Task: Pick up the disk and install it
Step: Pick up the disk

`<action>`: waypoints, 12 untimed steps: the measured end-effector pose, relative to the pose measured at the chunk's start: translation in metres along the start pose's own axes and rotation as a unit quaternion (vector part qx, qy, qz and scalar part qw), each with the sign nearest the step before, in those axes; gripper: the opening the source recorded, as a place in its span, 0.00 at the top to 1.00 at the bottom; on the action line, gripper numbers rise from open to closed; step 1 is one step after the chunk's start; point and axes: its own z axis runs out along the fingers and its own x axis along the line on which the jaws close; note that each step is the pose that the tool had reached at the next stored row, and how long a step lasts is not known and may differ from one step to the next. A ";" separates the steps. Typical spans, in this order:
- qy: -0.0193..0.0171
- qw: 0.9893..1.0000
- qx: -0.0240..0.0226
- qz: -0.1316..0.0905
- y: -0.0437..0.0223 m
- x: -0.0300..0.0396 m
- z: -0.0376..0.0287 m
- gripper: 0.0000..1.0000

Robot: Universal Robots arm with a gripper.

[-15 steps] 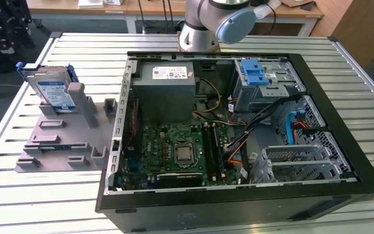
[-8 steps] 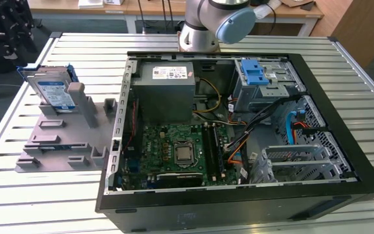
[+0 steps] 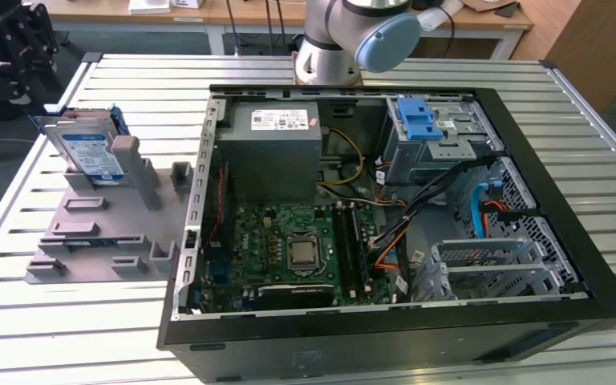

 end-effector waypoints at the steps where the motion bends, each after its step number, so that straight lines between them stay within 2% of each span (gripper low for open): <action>1: 0.000 1.000 0.000 0.000 0.0008 -0.0001 0.0013 0.47; 4: 0.000 1.000 0.000 0.000 0.0031 -0.0009 0.0049 0.47; 10: 0.000 1.000 0.000 -0.001 0.0037 -0.0010 0.0060 0.47; 12: 0.000 1.000 0.000 -0.009 0.0038 -0.0010 0.0079 0.47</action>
